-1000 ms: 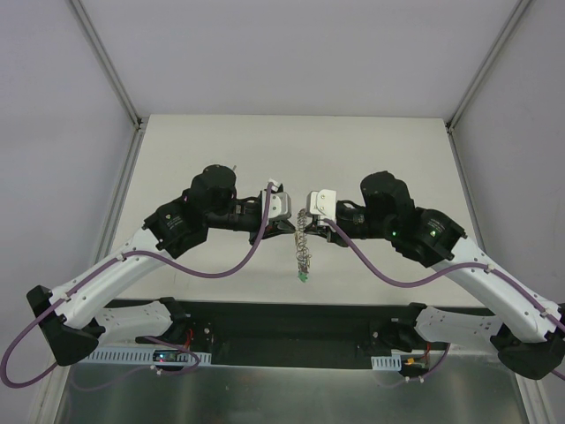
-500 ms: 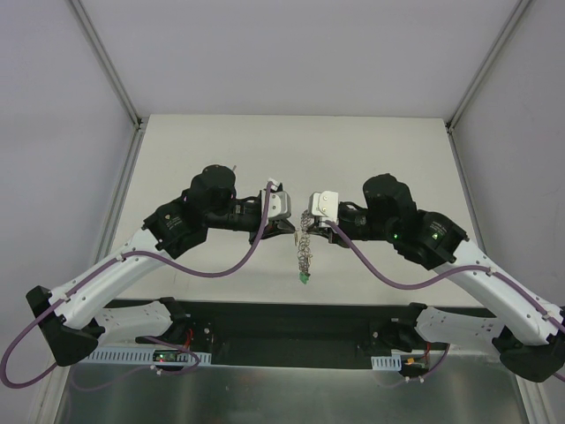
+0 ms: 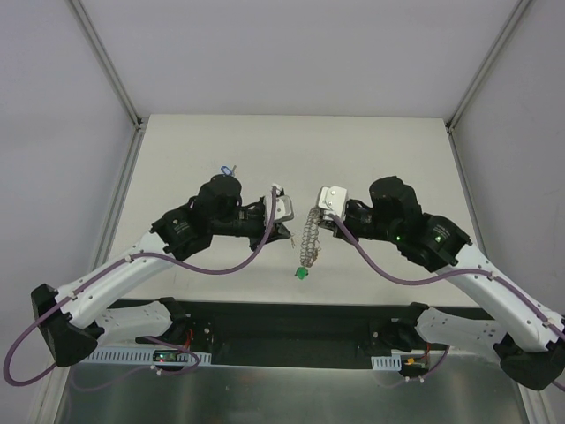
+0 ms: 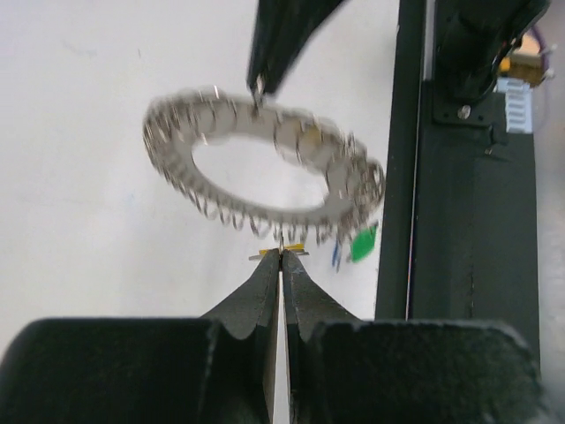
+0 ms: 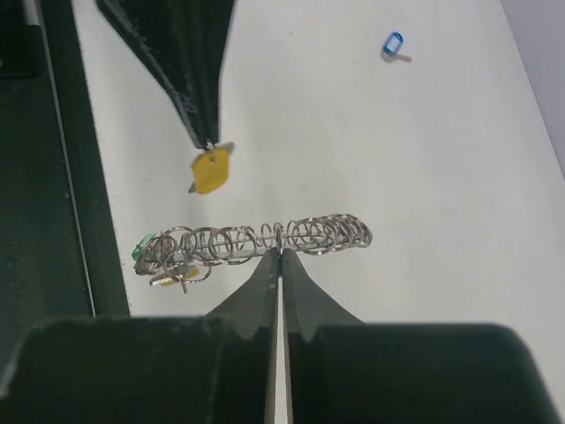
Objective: Put the keys on the keyring
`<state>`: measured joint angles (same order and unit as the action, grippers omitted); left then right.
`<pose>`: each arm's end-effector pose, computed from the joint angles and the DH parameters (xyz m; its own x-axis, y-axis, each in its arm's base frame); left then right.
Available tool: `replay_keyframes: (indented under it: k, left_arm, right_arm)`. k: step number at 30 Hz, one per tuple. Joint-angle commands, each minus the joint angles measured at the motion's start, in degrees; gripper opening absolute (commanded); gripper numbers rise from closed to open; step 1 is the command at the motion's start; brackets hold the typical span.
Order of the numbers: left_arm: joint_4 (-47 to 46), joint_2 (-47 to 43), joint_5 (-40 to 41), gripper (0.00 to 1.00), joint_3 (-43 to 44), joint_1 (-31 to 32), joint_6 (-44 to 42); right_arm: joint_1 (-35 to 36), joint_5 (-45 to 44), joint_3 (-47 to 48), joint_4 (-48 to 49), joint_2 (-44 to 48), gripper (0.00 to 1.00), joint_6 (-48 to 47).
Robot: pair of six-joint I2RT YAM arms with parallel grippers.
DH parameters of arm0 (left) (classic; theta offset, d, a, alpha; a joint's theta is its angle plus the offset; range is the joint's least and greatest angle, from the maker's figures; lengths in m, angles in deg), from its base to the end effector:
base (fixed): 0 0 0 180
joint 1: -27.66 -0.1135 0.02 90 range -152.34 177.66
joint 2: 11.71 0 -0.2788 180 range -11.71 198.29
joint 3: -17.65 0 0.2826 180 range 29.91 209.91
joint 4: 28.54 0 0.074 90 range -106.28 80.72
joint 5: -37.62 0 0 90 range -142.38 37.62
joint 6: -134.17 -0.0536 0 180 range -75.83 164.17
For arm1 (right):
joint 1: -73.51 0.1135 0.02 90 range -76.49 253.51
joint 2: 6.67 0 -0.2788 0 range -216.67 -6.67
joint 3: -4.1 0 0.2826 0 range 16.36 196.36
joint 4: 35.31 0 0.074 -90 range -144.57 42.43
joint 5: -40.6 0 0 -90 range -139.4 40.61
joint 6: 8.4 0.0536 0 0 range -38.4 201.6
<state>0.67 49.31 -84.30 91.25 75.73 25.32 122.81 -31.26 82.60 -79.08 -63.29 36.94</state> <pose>0.1628 -0.2237 0.3847 0.1324 0.2630 -0.9557 0.9798 0.1113 0.1664 0.1470 0.1965 0.4050 0.4659 -0.4827 -0.7416 -0.8173 0.0863 -0.5697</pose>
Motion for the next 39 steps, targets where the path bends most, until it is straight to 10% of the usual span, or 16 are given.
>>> replay_keyframes:
  k: [1, 10, 23, 39]
  left_arm:
    - [-0.16, -0.81, 5.64, 0.0, -5.26, 0.62, 3.29]
    - [3.61, 7.08, 8.89, 0.0, -8.61, 0.62, 5.49]
    - [2.66, 42.95, 6.7, 0.0, 10.71, 0.62, 5.14]
    - [-34.86, 47.79, 9.43, 0.0, 6.95, 0.53, 15.77]
  right_arm:
    - [-2.62, -7.05, -1.9, 4.08, 4.67, 0.01, 2.91]
    - [-5.35, -21.9, -8.14, 9.08, 12.49, 0.01, 5.29]
    - [-6.67, -28.32, -11.22, 10.5, 18.82, 0.01, 5.99]
    - [-8.43, -31.75, -11.31, 9.09, 21.64, 0.01, 5.03]
